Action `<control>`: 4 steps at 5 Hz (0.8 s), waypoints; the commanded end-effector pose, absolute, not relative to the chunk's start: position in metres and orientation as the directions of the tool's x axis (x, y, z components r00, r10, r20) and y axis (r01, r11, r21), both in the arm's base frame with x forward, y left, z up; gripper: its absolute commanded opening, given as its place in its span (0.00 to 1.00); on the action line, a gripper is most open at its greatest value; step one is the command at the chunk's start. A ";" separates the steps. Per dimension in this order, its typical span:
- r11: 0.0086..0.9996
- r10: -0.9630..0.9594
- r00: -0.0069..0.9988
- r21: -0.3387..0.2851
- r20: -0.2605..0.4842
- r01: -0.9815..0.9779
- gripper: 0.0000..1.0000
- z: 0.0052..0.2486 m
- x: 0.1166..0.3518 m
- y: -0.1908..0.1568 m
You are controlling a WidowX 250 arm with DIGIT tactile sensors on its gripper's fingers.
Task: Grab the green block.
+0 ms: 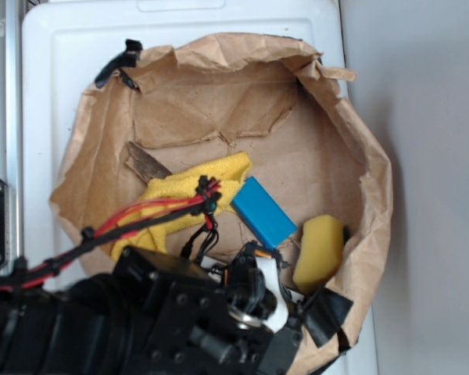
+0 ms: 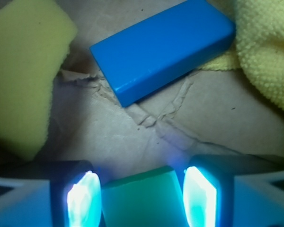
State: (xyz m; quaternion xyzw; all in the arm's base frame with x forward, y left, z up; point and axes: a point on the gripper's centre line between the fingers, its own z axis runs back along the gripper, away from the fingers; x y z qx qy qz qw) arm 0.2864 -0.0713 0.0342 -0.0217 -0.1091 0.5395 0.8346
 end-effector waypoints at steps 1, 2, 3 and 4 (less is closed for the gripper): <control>0.356 0.933 0.333 -0.197 0.140 -0.914 0.00 0.087 0.287 -0.046; 0.336 0.934 0.302 -0.180 0.192 -0.924 0.00 0.107 0.277 -0.017; 0.335 0.934 0.293 -0.218 0.204 -0.916 0.00 0.133 0.261 0.004; 0.310 0.947 0.273 -0.265 0.169 -0.913 0.00 0.172 0.256 0.014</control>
